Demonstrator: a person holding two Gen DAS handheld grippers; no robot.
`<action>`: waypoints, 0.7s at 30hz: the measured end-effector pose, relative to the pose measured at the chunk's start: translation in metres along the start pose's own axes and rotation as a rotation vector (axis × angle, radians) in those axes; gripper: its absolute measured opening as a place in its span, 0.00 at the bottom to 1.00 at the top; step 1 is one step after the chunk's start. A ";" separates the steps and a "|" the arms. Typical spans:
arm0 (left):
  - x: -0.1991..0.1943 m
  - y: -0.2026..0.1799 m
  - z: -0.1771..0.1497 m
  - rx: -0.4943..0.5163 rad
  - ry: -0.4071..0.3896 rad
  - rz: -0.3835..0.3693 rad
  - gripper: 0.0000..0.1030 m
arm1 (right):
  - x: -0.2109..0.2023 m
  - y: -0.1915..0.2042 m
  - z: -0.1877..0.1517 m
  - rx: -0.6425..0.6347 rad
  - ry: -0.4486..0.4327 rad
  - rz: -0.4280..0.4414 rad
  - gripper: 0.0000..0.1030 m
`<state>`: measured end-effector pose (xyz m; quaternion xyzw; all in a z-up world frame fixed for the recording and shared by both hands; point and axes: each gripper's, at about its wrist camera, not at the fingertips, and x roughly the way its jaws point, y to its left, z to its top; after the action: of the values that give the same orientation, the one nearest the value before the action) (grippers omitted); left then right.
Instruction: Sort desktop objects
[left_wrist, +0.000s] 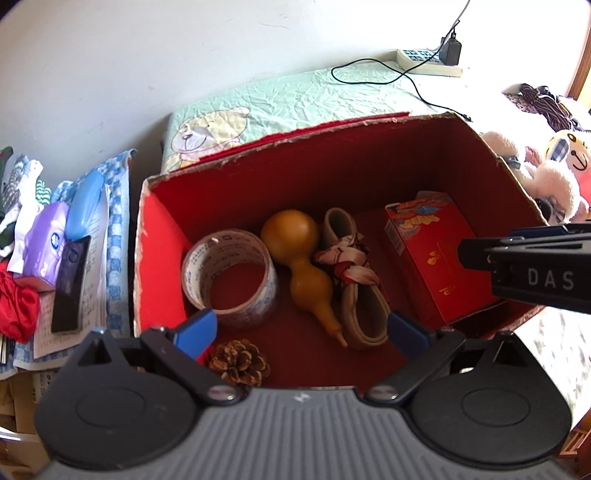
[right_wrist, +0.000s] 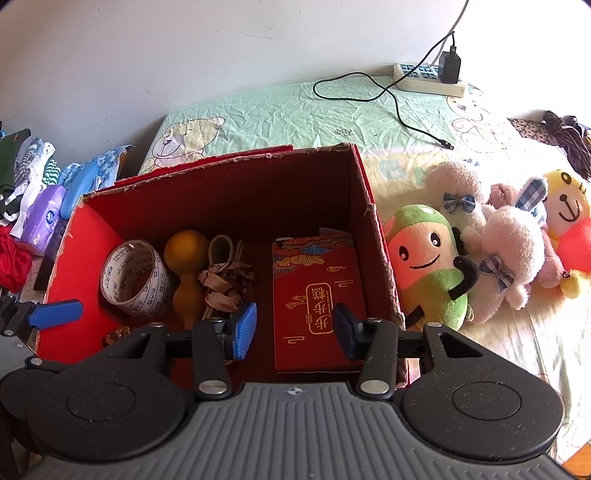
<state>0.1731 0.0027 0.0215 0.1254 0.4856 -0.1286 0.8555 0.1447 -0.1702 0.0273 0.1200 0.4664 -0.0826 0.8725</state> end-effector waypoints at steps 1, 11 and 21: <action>-0.001 0.000 -0.001 0.001 0.006 -0.006 0.97 | -0.001 0.000 -0.001 0.005 0.001 -0.001 0.47; -0.003 0.006 0.000 0.037 -0.005 0.009 0.97 | -0.010 0.003 -0.008 0.025 -0.022 -0.041 0.54; -0.008 0.010 0.023 0.134 -0.031 0.054 0.97 | -0.012 0.008 -0.001 0.039 -0.035 -0.050 0.53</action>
<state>0.1909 0.0048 0.0403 0.1934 0.4590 -0.1395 0.8558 0.1393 -0.1623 0.0382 0.1236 0.4524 -0.1154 0.8756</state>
